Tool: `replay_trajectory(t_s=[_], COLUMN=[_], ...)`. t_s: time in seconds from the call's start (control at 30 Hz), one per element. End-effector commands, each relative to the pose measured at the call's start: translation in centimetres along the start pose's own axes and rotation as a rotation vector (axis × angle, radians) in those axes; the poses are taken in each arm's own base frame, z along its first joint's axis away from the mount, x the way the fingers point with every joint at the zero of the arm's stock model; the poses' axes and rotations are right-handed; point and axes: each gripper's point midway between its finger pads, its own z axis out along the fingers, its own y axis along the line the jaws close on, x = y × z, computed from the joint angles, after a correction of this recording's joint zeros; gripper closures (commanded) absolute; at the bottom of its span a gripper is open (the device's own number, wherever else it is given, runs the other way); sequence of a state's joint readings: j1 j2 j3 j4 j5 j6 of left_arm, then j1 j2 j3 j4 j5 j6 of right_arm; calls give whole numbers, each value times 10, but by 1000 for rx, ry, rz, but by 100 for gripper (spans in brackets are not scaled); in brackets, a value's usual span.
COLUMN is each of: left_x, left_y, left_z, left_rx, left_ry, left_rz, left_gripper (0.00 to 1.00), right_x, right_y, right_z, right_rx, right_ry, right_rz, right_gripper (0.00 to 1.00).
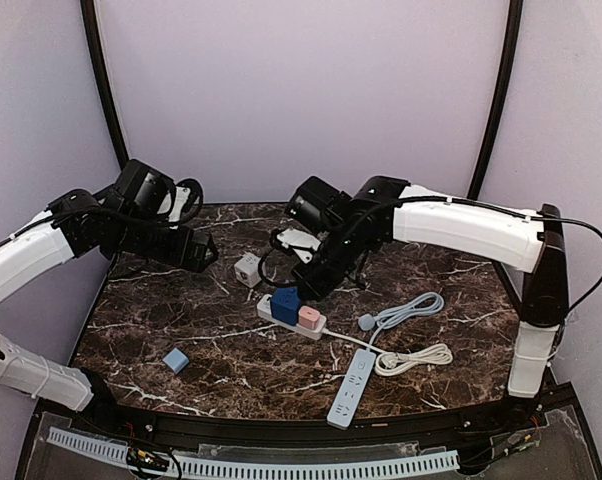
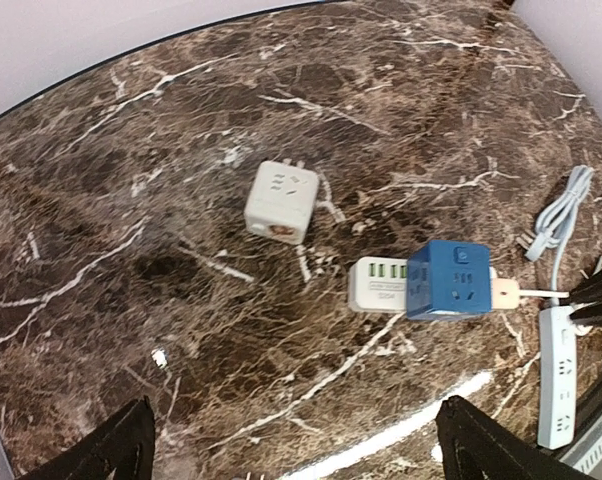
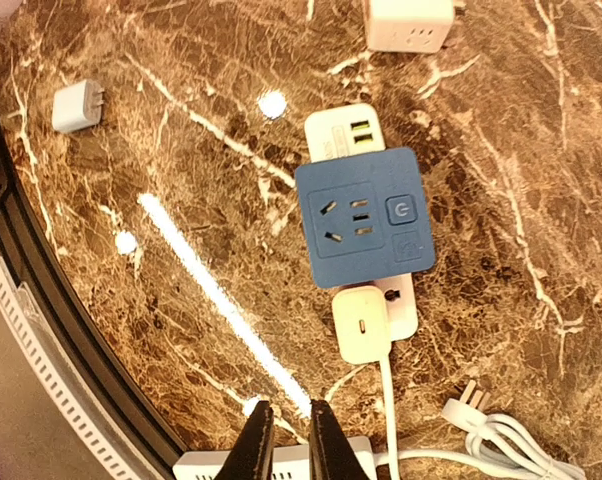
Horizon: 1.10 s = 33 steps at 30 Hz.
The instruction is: Insert the plug
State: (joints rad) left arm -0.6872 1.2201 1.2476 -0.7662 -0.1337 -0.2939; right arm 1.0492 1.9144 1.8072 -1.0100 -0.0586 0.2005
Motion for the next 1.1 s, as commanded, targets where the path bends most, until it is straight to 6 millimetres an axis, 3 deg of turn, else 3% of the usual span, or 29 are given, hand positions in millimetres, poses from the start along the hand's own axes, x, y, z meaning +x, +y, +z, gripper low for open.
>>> replay_trajectory(t_s=[0.0, 0.2, 0.4, 0.5, 0.83, 1.07], left_x=[27, 56, 91, 107, 149, 183], left_y=[44, 45, 40, 38, 11, 5], left_z=[-14, -20, -22, -23, -5, -7], left_rx=[-203, -173, -135, -122, 13, 23], left_ry=[14, 67, 196, 268, 486, 607], left_rz=[-54, -91, -157, -152, -132, -135], left_gripper=[1, 1, 11, 13, 17, 18], right_x=[-19, -30, -35, -32, -32, -22], right_y=[-23, -49, -68, -78, -93, -95], right_z=[-16, -35, -56, -61, -54, -47], right_rx=[125, 217, 229, 236, 234, 235], right_ry=[-120, -243, -354, -384, -358, -326], right_rz=[66, 150, 206, 227, 248, 257], right_gripper=[86, 76, 45, 34, 27, 22])
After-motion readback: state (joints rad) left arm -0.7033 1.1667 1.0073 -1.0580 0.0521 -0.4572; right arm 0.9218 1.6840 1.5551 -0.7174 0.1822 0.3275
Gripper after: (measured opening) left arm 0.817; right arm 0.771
